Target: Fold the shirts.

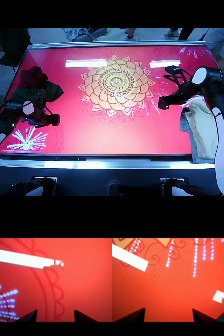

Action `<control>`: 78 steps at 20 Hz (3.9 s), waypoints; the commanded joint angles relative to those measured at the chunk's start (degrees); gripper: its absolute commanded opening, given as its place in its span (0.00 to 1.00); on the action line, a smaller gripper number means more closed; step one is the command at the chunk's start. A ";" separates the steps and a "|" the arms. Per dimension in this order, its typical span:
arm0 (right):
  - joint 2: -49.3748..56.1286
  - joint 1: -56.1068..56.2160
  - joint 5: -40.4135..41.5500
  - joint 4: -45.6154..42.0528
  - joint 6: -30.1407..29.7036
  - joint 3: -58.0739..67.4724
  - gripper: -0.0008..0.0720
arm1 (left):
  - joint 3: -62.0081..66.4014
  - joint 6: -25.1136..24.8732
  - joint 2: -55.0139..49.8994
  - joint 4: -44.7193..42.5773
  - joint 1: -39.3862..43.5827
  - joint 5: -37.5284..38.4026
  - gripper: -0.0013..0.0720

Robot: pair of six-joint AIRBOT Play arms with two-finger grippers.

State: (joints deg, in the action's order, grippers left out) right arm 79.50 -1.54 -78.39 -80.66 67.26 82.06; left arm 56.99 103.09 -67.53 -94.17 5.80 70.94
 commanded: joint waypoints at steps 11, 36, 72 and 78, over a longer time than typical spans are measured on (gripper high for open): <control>0.96 0.07 11.58 -1.09 -3.17 -0.02 0.95 | 14.56 3.34 -3.08 -11.02 -10.23 -12.00 1.00; 3.72 0.07 1.40 15.93 0.09 -0.07 0.95 | 10.01 -26.77 -32.11 65.51 -50.16 -33.00 0.25; -16.85 0.07 -7.87 1.11 -0.17 -6.47 0.95 | -9.42 -22.53 -3.17 56.78 22.53 -34.14 0.06; -9.92 0.07 -6.19 6.78 -5.14 -12.15 0.96 | 3.41 -22.01 -4.46 46.82 8.63 -15.96 0.98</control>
State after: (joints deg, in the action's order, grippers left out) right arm 66.61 -1.52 -84.95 -76.40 64.49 71.72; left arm 54.72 80.03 -71.11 -39.81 21.39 43.55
